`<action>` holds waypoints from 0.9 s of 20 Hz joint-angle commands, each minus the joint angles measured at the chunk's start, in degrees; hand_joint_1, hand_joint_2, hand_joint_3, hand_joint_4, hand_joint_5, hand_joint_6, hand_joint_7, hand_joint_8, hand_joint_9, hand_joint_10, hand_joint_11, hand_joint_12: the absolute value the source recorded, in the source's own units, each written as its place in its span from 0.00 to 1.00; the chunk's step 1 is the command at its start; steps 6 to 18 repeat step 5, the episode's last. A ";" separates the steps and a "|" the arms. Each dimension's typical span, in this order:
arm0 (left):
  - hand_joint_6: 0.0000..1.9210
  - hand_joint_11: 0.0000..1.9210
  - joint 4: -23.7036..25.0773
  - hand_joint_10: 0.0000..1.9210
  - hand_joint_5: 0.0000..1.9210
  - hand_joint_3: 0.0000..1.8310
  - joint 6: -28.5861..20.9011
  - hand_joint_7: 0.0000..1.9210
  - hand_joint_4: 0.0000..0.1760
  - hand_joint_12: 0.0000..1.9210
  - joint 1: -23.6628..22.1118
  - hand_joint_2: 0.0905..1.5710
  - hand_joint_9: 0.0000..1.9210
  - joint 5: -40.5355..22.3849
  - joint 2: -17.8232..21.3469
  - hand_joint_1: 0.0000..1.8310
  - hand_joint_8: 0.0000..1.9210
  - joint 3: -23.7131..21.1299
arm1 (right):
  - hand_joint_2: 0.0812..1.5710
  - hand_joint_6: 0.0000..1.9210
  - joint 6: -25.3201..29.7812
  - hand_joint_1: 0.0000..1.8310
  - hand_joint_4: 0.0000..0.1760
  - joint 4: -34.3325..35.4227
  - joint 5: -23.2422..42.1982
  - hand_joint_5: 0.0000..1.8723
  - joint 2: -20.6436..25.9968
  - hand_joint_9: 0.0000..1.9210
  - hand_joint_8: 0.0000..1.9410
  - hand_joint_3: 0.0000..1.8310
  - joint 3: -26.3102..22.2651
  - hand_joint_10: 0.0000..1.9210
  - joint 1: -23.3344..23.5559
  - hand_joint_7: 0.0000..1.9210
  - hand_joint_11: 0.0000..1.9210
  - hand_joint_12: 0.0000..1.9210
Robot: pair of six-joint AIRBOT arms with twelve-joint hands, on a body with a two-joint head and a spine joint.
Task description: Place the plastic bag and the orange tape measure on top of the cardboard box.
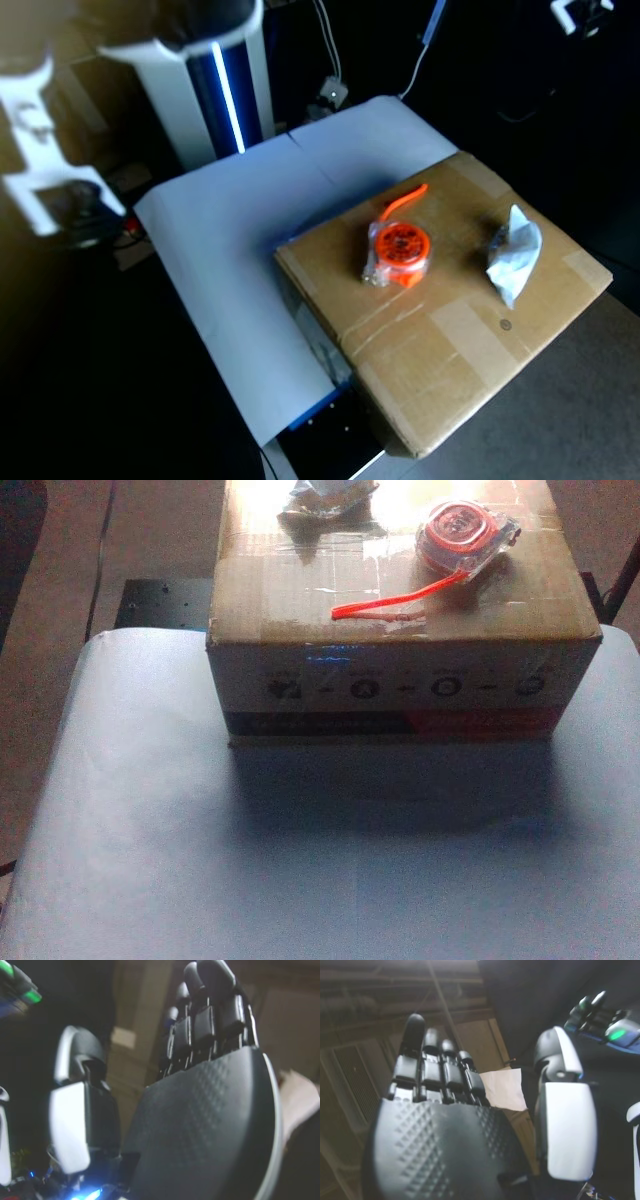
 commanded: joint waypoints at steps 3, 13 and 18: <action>0.03 0.00 -3.13 0.28 0.09 0.00 -3.82 0.17 0.25 0.78 4.00 0.73 0.16 10.17 -0.83 0.19 0.00 0.31 | 0.72 0.54 3.20 0.29 0.00 2.27 -6.96 0.18 0.69 0.07 0.71 0.00 -0.04 0.86 -0.67 0.09 0.02 0.99; 0.00 0.00 -5.38 0.27 0.07 0.00 -6.75 0.12 0.57 0.78 7.30 0.78 0.14 11.59 -1.04 0.28 0.00 0.45 | 0.68 0.86 3.20 0.37 0.00 2.64 -6.96 0.04 0.29 0.09 0.84 0.00 -0.07 0.92 -0.89 0.03 0.10 1.00; 0.00 0.00 -5.38 0.27 0.07 0.00 -6.75 0.12 0.57 0.78 7.30 0.78 0.14 11.59 -1.04 0.28 0.00 0.45 | 0.68 0.86 3.20 0.37 0.00 2.64 -6.96 0.04 0.29 0.09 0.84 0.00 -0.07 0.92 -0.89 0.03 0.10 1.00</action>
